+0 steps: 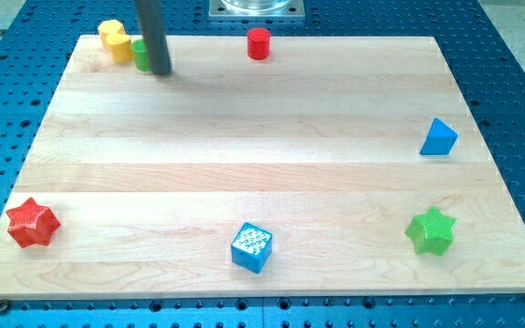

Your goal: Move the green star to the bottom right side of the green circle

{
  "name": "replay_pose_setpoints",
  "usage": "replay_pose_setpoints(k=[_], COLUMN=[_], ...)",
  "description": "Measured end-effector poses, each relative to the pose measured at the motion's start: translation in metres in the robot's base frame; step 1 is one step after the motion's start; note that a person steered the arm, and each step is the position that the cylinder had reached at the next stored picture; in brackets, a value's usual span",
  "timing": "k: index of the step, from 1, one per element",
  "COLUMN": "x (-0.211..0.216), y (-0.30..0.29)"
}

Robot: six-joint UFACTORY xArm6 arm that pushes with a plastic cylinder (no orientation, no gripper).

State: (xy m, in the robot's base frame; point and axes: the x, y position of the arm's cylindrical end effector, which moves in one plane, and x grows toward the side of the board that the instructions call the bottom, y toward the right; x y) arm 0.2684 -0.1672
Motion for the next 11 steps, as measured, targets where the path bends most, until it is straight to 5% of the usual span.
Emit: replay_pose_setpoints(k=[1,2,4,5,6,7,8,10,11], x=[0.007,0.052,0.222,0.271,0.284,0.350,0.334,0.199,0.231], y=[-0.003,0.072,0.285,0.417,0.481,0.452,0.333,0.058,0.046])
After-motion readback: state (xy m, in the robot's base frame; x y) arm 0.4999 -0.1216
